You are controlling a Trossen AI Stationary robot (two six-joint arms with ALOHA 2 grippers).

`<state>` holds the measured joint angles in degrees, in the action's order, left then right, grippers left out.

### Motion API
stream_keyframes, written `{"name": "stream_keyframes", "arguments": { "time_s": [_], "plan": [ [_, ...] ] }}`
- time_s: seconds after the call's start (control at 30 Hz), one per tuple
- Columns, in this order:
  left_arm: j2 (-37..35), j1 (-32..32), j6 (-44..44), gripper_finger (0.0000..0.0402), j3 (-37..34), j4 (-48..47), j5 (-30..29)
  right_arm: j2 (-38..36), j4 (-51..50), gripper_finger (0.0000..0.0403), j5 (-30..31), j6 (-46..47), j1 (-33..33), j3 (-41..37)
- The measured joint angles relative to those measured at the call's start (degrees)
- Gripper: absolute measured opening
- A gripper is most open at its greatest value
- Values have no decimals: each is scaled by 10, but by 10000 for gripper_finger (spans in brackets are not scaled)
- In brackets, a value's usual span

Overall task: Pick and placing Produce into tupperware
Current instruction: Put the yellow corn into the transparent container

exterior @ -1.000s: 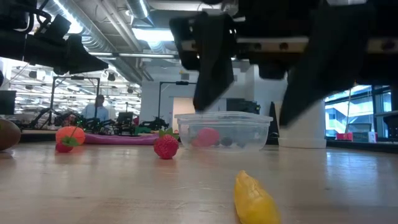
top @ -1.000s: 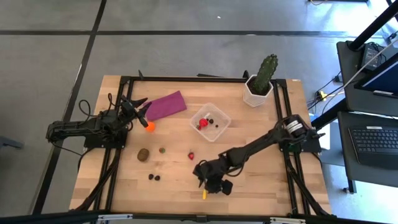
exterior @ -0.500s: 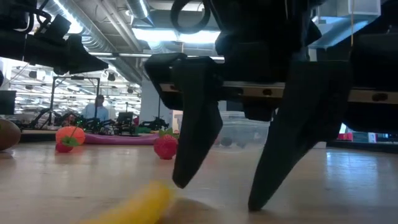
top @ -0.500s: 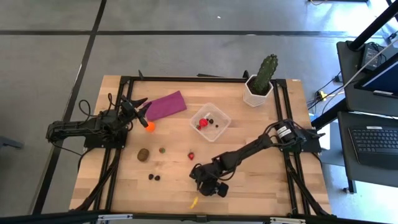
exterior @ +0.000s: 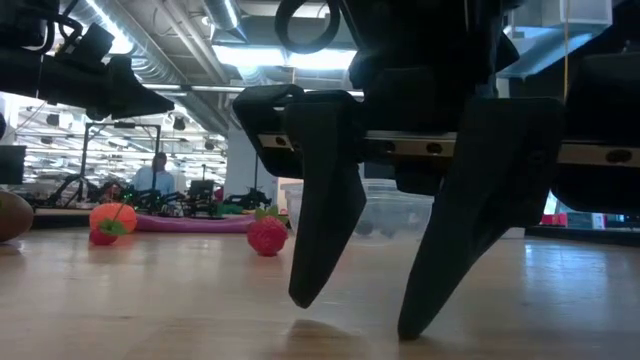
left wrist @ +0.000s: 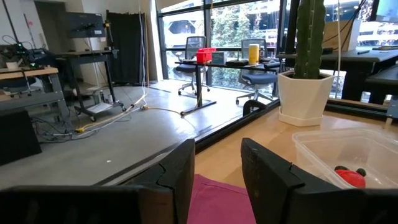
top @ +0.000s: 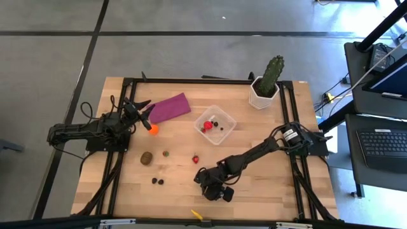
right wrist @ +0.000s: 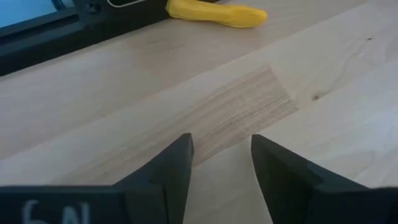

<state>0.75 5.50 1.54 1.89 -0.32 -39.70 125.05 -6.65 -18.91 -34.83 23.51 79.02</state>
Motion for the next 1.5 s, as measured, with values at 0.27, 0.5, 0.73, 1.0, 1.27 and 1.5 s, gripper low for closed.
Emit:
{"name": "stream_keyframes", "arguments": {
  "time_s": [0.27,0.5,0.73,1.0,1.27,1.5],
  "plan": [
    [0,0,0,124,0,0,0,0,0,169,1,13,0,0],
    [0,0,-1,124,0,0,3,-11,-23,168,6,301,-6,-1],
    [0,0,-29,124,0,0,4,-49,-137,168,-55,682,-25,-2],
    [0,0,-45,124,0,0,21,-80,-100,168,-122,924,-30,19],
    [0,0,-27,124,0,0,50,-85,-255,168,114,836,2,230],
    [0,0,-66,124,-1,3,146,-84,-466,168,311,795,22,352]
  ]
}}
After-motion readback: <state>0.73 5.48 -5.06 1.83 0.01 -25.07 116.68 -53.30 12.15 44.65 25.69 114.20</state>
